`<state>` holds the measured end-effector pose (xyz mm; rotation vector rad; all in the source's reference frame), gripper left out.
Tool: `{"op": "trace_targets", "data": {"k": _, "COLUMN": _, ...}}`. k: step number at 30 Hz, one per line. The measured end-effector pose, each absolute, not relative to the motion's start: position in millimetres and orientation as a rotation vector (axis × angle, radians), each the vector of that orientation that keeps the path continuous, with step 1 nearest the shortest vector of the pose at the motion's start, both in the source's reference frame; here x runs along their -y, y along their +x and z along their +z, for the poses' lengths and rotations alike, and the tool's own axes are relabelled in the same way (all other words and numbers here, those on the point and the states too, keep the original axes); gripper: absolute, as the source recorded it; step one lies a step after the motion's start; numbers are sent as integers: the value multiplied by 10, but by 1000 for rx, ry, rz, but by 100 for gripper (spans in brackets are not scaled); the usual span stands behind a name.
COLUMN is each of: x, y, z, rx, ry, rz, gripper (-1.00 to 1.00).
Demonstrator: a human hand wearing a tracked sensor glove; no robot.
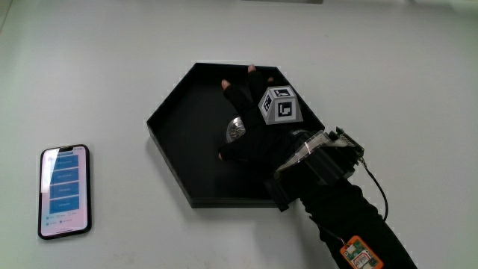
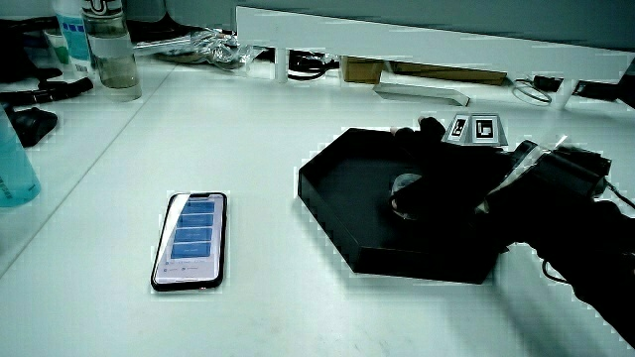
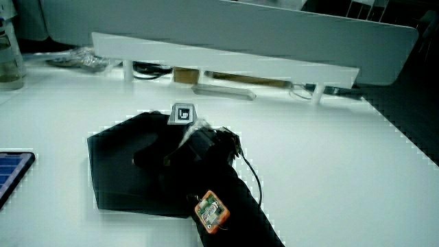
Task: Pick paper clip from plate
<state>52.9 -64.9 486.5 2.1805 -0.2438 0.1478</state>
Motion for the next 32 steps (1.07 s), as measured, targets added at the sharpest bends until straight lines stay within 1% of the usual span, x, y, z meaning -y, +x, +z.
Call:
{"op": "trace_targets", "data": {"k": 2, "x": 638, "y": 517, "z": 4986, "rx": 228, "ry": 2104, "rz": 97, "gripper": 0}}
{"op": "trace_targets", "data": {"k": 3, "x": 619, "y": 521, "z": 4980, "rx": 220, "ry": 2142, "rz": 101, "gripper": 10}}
{"op": "trace_targets", "data": {"k": 4, "x": 608, "y": 512, "z": 4992, "rx": 239, "ry": 2086, "rz": 142, "gripper": 20}}
{"op": "trace_targets", "data": {"k": 5, "x": 596, "y": 507, "z": 5009, "rx": 234, "ry": 2079, "rz": 119, "gripper": 30}}
{"op": "trace_targets", "data": {"k": 6, "x": 599, "y": 514, "z": 5029, "rx": 236, "ry": 2109, "rz": 130, "gripper": 40}}
{"op": "trace_targets", "data": {"k": 7, "x": 610, "y": 528, "z": 5090, "rx": 194, "ry": 2059, "rz": 153, "gripper": 50}}
{"op": "trace_targets", "data": {"k": 8, "x": 609, "y": 514, "z": 5060, "rx": 213, "ry": 2036, "rz": 209, "gripper": 60}}
{"op": "trace_targets", "data": {"k": 9, "x": 605, "y": 504, "z": 5055, "rx": 224, "ry": 2081, "rz": 204, "gripper": 70}}
{"op": "trace_targets", "data": {"k": 12, "x": 630, "y": 525, "z": 5085, "rx": 214, "ry": 2116, "rz": 218, "gripper": 100}}
{"op": "trace_targets", "data": {"k": 16, "x": 641, "y": 520, "z": 5033, "rx": 232, "ry": 2104, "rz": 258, "gripper": 100}}
{"op": "trace_targets", "data": {"k": 18, "x": 645, "y": 520, "z": 5043, "rx": 221, "ry": 2115, "rz": 240, "gripper": 100}}
{"op": "trace_targets", "data": {"k": 23, "x": 643, "y": 532, "z": 5053, "rx": 230, "ry": 2097, "rz": 263, "gripper": 100}}
{"op": "trace_targets", "data": {"k": 26, "x": 658, "y": 563, "z": 5058, "rx": 213, "ry": 2116, "rz": 247, "gripper": 100}}
{"op": "trace_targets", "data": {"k": 32, "x": 726, "y": 666, "z": 4895, "rx": 245, "ry": 2151, "rz": 285, "gripper": 100}}
